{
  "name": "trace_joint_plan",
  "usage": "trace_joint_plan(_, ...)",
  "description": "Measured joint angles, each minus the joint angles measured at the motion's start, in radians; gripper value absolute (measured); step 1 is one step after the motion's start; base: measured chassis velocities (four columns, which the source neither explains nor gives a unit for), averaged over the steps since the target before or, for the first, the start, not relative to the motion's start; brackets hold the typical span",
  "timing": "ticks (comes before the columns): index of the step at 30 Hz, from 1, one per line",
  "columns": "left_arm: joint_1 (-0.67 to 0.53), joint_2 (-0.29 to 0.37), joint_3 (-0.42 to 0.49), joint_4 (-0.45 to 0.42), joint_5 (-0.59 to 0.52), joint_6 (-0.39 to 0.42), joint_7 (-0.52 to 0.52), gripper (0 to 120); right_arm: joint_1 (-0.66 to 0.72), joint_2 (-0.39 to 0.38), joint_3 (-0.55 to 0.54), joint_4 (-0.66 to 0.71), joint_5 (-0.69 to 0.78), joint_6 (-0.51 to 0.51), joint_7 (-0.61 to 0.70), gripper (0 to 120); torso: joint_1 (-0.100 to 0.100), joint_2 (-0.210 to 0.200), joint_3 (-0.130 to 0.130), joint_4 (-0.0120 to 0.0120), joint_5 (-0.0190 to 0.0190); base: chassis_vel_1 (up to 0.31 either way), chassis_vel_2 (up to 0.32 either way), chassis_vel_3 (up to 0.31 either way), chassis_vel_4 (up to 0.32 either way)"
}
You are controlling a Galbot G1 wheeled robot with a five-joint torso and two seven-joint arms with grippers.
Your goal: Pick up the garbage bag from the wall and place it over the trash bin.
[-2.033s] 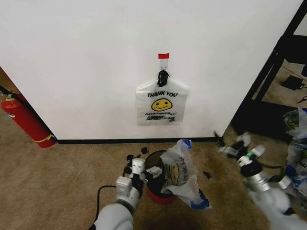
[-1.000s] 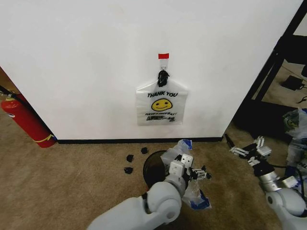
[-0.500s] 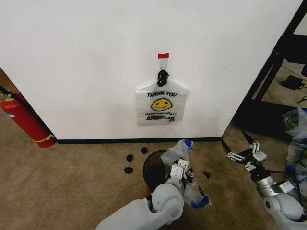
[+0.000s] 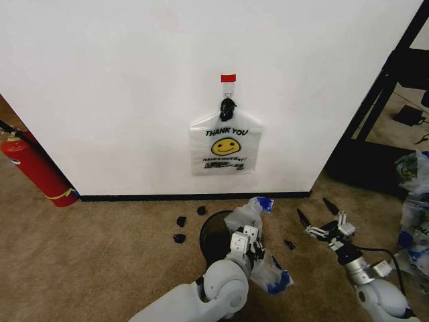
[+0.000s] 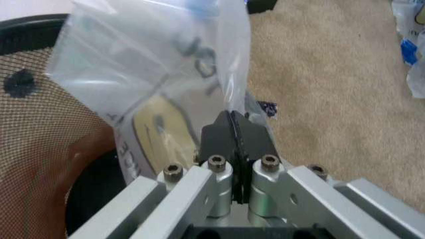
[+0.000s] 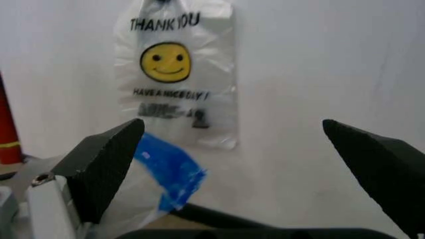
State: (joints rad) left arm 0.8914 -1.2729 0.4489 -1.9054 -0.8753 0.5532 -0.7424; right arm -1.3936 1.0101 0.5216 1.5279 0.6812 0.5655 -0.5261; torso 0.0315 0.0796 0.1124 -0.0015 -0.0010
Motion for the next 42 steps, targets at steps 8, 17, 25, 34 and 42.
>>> trace_joint_plan(8, 0.027, 0.006, -0.047, -0.024, 0.000, -0.011, 0.015, 0, 0.007, -0.012, -0.090, -0.001, 0.084, -0.128, -0.058, 100, 0.000, 0.000, 0.000, 0.0000, 0.0000, 0.000, 0.000, 0.000, 0.000)
trace_joint_plan(17, 0.081, 0.017, -0.107, -0.038, 0.016, -0.032, 0.046, 0, 0.028, -0.014, -0.170, -0.009, 0.084, -0.199, -0.049, 100, 0.000, 0.000, 0.000, 0.0001, -0.0001, 0.000, 0.000, 0.000, 0.000)
trace_joint_plan(25, 0.121, 0.032, -0.156, -0.039, 0.046, -0.053, 0.078, 0, 0.039, -0.021, -0.182, -0.004, 0.075, -0.224, -0.015, 100, 0.000, 0.000, 0.000, 0.0001, -0.0001, 0.000, 0.000, 0.000, 0.000)
trace_joint_plan(34, 0.147, 0.047, -0.196, -0.030, 0.071, -0.064, 0.105, 0, 0.039, -0.025, -0.182, 0.009, 0.072, -0.236, -0.016, 100, 0.000, 0.000, 0.000, 0.0000, -0.0002, 0.000, 0.000, 0.000, 0.000)
trace_joint_plan(42, 0.168, 0.062, -0.228, -0.013, 0.105, -0.076, 0.133, 0, 0.036, -0.031, -0.180, 0.021, 0.074, -0.252, -0.017, 100, 0.000, 0.000, 0.000, 0.0000, 0.0000, 0.000, 0.000, 0.000, 0.000)
